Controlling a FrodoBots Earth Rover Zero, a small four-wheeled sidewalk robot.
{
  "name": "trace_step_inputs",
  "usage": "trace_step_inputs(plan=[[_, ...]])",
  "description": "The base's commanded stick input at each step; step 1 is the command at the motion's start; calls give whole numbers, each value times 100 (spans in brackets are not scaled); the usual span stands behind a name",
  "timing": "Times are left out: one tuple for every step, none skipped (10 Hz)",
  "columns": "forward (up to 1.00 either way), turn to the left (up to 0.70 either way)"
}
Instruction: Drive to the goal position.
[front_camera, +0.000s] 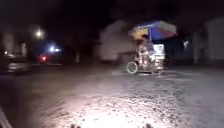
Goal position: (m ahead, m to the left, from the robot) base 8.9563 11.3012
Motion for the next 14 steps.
trace_step_inputs(plan=[[0, 70], [0, 70], [0, 70], [0, 70], [0, 70], [0, 70], [0, 70], [0, 70], [0, 70], [0, 70], [0, 70], [0, 70], [0, 70], [0, 70]])
